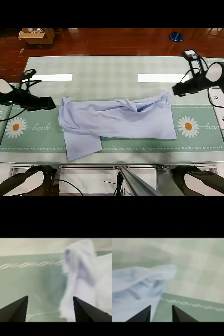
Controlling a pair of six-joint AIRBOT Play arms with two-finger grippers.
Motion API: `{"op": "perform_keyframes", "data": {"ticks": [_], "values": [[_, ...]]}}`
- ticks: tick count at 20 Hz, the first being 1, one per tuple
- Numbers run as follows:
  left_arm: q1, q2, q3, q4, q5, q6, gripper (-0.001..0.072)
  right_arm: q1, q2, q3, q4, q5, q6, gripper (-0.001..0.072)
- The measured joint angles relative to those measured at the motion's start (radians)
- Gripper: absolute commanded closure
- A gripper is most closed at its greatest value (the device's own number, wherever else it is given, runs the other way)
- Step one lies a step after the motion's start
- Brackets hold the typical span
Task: Fold the shirts.
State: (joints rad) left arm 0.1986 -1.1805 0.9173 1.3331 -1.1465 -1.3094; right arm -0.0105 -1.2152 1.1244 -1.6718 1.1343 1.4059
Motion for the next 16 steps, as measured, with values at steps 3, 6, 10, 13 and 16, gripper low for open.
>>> {"op": "perform_keyframes", "data": {"ticks": [3, 6, 10, 13, 16], "values": [[0.115, 0.001, -0.028, -0.055, -0.084, 0.075, 0.0062, -0.139, 0.018, -0.055, 0.030, 0.090, -0.031, 0.0305], [0.217, -0.003, -0.114, -0.229, -0.133, 0.240, 0.0062, -0.315, 0.025, -0.150, 0.297, 0.137, -0.122, 0.0305], [0.259, -0.058, -0.190, -0.420, -0.138, 0.401, 0.0062, -0.450, 0.028, -0.220, 0.531, 0.169, -0.206, 0.0306], [0.235, -0.129, -0.210, -0.487, -0.164, 0.466, 0.0062, -0.485, 0.029, -0.238, 0.582, 0.217, -0.237, 0.0306], [0.192, -0.185, -0.217, -0.502, -0.179, 0.500, 0.0067, -0.498, 0.029, -0.244, 0.589, 0.257, -0.252, 0.0311]]}}
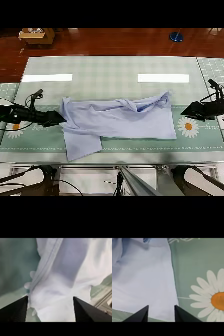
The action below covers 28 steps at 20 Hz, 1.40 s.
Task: Fold the shirts.
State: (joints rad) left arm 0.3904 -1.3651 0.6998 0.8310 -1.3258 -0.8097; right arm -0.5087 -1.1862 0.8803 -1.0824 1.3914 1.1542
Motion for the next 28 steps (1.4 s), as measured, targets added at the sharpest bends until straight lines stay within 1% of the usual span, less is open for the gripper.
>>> {"op": "perform_keyframes", "data": {"ticks": [1, 2, 3, 4, 6, 8, 10, 11, 16, 19, 24, 25, 26, 27, 28], "values": [[-0.011, -0.012, -0.001, 0.000, 0.002, 0.006, 0.0264, -0.003, 0.000, -0.002, -0.004, 0.012, -0.002, 0.0312], [-0.021, -0.022, -0.002, 0.000, 0.007, 0.011, 0.0532, -0.004, 0.000, -0.002, -0.008, 0.022, -0.003, 0.0322], [-0.028, -0.029, -0.003, 0.002, 0.010, 0.018, 0.0676, -0.006, 0.000, -0.003, -0.009, 0.032, -0.005, 0.0368], [-0.034, -0.034, -0.003, 0.003, 0.008, 0.025, 0.0683, -0.007, 0.000, -0.003, -0.016, 0.044, -0.006, 0.0382], [-0.041, -0.040, -0.004, 0.003, -0.008, 0.036, 0.0683, -0.009, 0.007, -0.011, -0.049, 0.062, -0.007, 0.0386], [-0.044, -0.043, -0.004, 0.002, -0.021, 0.047, 0.0683, -0.025, 0.036, -0.057, -0.105, 0.059, -0.005, 0.0365], [-0.046, -0.045, -0.004, 0.002, -0.036, 0.054, 0.0683, -0.067, 0.076, -0.143, -0.129, 0.035, 0.002, 0.0221], [-0.047, -0.045, -0.004, 0.003, -0.040, 0.055, 0.0683, -0.093, 0.094, -0.195, -0.121, 0.018, 0.003, 0.0187], [-0.048, -0.046, -0.004, -0.014, -0.065, 0.059, 0.0683, -0.159, 0.129, -0.379, -0.050, -0.078, 0.000, 0.0190], [-0.048, -0.046, -0.004, -0.029, -0.077, 0.060, 0.0683, -0.169, 0.135, -0.416, 0.007, -0.135, 0.000, 0.0200], [-0.048, -0.046, -0.004, -0.042, -0.081, 0.061, 0.0682, -0.174, 0.138, -0.470, 0.130, -0.223, 0.029, 0.0221], [-0.048, -0.046, -0.003, -0.043, -0.082, 0.062, 0.0683, -0.174, 0.138, -0.486, 0.146, -0.231, 0.035, 0.0270], [-0.047, -0.046, 0.001, -0.044, -0.084, 0.063, 0.0683, -0.174, 0.139, -0.504, 0.154, -0.237, 0.036, 0.0297], [-0.047, -0.046, 0.007, -0.045, -0.084, 0.063, 0.0683, -0.174, 0.139, -0.520, 0.163, -0.235, 0.036, 0.0303], [-0.047, -0.046, 0.016, -0.046, -0.084, 0.064, 0.0683, -0.174, 0.138, -0.535, 0.169, -0.228, 0.034, 0.0353]]}}
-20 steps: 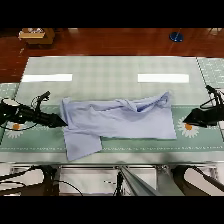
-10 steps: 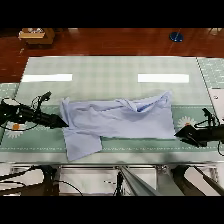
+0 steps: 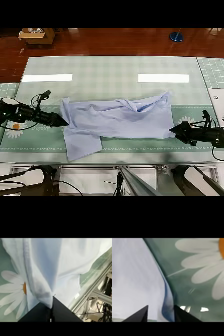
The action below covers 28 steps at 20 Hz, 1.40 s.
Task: Fold the shirts.
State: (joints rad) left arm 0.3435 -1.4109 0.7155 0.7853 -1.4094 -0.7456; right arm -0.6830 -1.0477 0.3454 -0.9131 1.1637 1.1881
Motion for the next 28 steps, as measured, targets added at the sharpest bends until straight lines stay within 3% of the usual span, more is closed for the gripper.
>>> {"op": "perform_keyframes", "data": {"ticks": [1, 3, 6, 11, 14, 16, 22, 28], "values": [[0.000, 0.000, 0.011, -0.002, -0.002, 0.000, 0.0683, 0.000, -0.001, -0.010, 0.000, 0.005, -0.008, 0.0404], [0.000, 0.000, 0.037, -0.014, -0.006, 0.000, 0.0684, 0.000, -0.001, -0.024, -0.014, 0.008, -0.030, 0.0669], [0.000, 0.004, 0.087, -0.047, -0.031, -0.002, 0.0685, 0.000, -0.002, -0.015, 0.033, 0.042, -0.108, 0.0673], [0.000, 0.066, 0.291, -0.272, -0.101, 0.000, 0.0686, -0.001, 0.024, 0.142, 0.469, 0.176, -0.255, 0.0675], [0.000, 0.150, 0.475, -0.466, -0.101, -0.003, 0.0686, -0.001, 0.083, 0.343, 0.707, 0.200, -0.256, 0.0675], [0.000, 0.217, 0.608, -0.540, -0.063, -0.031, 0.0686, -0.001, 0.129, 0.531, 0.755, 0.201, -0.215, 0.0675], [0.000, 0.463, 0.988, -0.591, 0.173, -0.169, 0.0686, -0.001, 0.237, 1.172, 0.657, 0.084, -0.031, 0.0675], [0.000, 0.697, 1.191, -0.261, 0.282, -0.425, 0.0686, -0.001, 0.266, 1.652, 0.359, 0.115, 0.176, 0.0675]]}}
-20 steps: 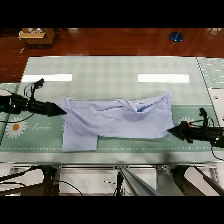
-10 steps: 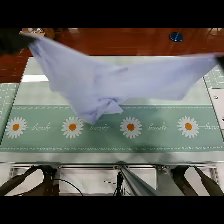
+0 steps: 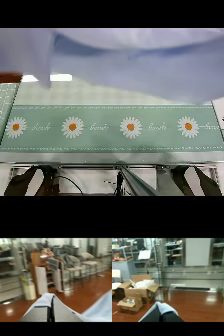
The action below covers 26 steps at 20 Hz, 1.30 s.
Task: Fold the shirts.
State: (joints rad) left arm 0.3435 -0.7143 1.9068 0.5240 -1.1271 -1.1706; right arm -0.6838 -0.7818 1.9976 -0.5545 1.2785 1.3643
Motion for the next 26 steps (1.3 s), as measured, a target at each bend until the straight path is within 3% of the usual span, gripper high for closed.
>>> {"op": "perform_keyframes", "data": {"ticks": [3, 6, 10, 14, 18, 21, 26], "values": [[0.000, 0.085, 0.026, 0.192, -0.061, -0.120, 0.0686, 0.000, 0.016, 0.076, -0.072, 0.105, 0.055, 0.0675], [0.000, 0.115, 0.035, 0.339, -0.251, -0.216, 0.0686, 0.000, 0.017, 0.103, -0.142, 0.270, 0.081, 0.0676], [0.000, 0.053, -0.007, 0.415, -0.533, -0.259, 0.0685, 0.019, -0.014, 0.042, -0.192, 0.463, 0.111, 0.0676], [-0.005, -0.032, -0.225, 0.430, -0.634, -0.259, 0.0685, 0.162, -0.028, -0.238, -0.343, 0.536, 0.102, 0.0676], [-0.073, -0.151, -0.504, 0.433, -0.551, -0.211, 0.0685, 0.392, -0.117, -0.540, -0.574, 0.489, 0.068, 0.0676], [-0.151, -0.286, -0.608, 0.433, -0.429, -0.138, 0.0685, 0.488, -0.276, -0.617, -0.648, 0.314, 0.055, 0.0676], [-0.238, -0.492, -0.635, 0.429, -0.110, -0.027, 0.0685, 0.533, -0.505, -0.596, -0.661, -0.020, 0.058, 0.0676]]}}
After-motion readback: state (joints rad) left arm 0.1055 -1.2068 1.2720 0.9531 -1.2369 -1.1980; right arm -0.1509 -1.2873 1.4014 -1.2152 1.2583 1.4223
